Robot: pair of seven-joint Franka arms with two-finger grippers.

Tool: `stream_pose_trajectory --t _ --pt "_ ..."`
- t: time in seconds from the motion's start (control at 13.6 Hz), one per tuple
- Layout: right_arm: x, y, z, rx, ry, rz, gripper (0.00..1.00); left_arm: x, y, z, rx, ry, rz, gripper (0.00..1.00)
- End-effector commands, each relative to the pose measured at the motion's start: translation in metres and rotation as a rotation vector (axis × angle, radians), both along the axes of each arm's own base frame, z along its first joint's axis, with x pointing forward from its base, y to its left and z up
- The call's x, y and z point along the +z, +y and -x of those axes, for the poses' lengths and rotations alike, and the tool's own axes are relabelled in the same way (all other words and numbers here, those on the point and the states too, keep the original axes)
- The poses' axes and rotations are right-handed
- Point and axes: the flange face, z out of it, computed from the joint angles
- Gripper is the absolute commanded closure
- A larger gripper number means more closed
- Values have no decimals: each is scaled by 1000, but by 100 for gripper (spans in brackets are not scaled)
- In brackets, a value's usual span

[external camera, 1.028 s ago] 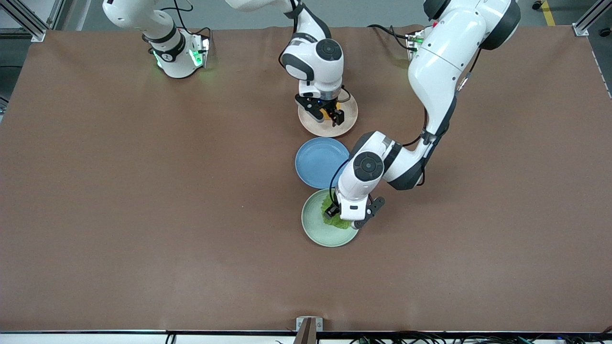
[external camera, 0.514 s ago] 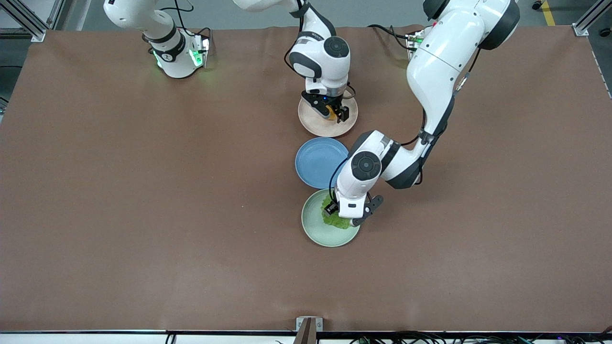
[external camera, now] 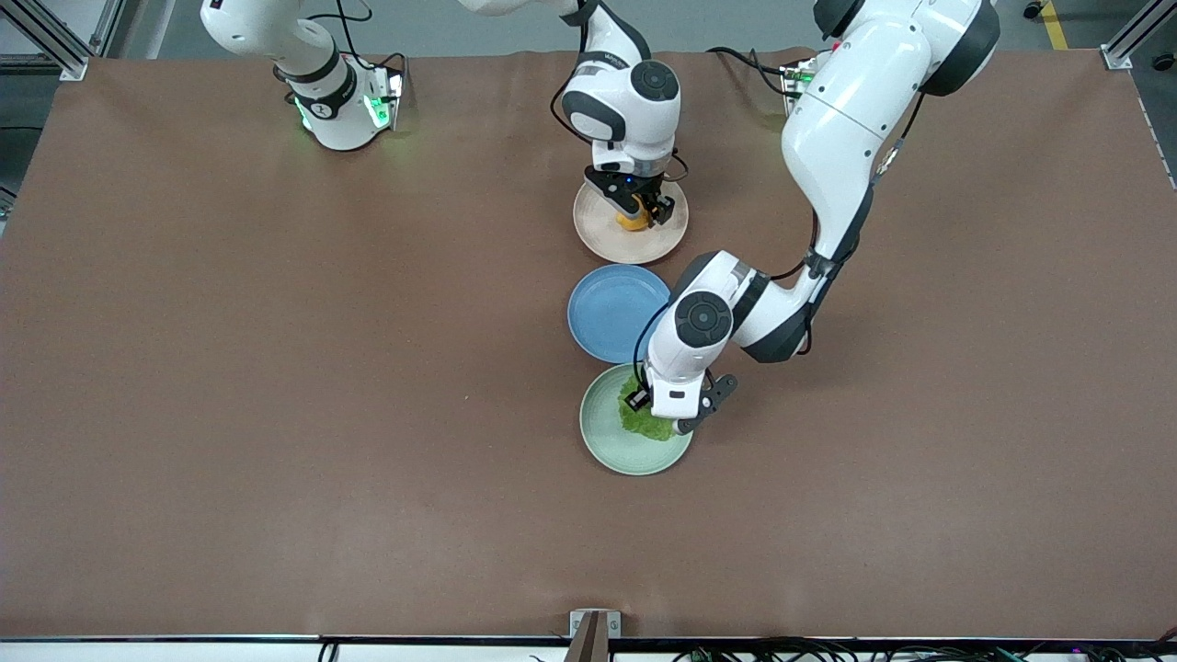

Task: Pick lemon and lettuce from plates
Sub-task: 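Close the left gripper on the lettuce while the right gripper grasps the lemon, then lift the lettuce with the left gripper while the right gripper lifts the lemon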

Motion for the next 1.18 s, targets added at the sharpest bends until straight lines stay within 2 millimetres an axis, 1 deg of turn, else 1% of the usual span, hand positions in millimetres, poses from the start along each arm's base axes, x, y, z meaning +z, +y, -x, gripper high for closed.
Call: stream_pose_trajectory --t 0.0,0.07,0.15,0.22,0.37,0.44,0.51,0.59,0.66,0.73,0.81,0.88,0.95,1.03,1.1 --pt "4 0 -3 25 -35 15 25 0 -1 1 -21 -16 -12 59" --pt "5 -1 -5 44 -46 21 53 0 -1 1 -18 -14 -12 65" --pt "9 -2 -9 65 -50 21 86 0 -2 1 -20 -15 -11 70" --pt "15 -10 -21 61 -39 48 97 0 -2 1 -20 -15 -11 72" --pt "62 -29 -46 133 -5 92 99 1 -2 1 -19 -16 -13 79" --pt "90 -51 -73 186 22 109 99 3 -1 0 -17 -20 -10 84" --pt "120 -78 -105 241 47 105 99 5 -3 0 -20 -21 -9 88" --pt "144 -105 -134 282 64 95 99 6 -3 0 -19 -23 -7 91" --pt "160 -132 -163 305 71 78 99 9 -5 0 -18 -25 -4 95" --pt "167 -162 -188 350 75 68 99 11 -6 1 -16 -20 0 98" --pt "168 -199 -216 406 80 59 99 16 -7 0 -13 -24 5 99" --pt "166 -238 -245 460 91 54 99 25 -5 -3 -7 -33 13 99" --pt "162 -273 -267 492 104 50 99 34 -3 -7 -1 -43 20 100" --pt "156 -310 -286 521 97 40 99 53 -4 -10 2 -61 36 100" --pt "146 -348 -297 551 84 28 99 76 -2 -13 11 -81 53 100"
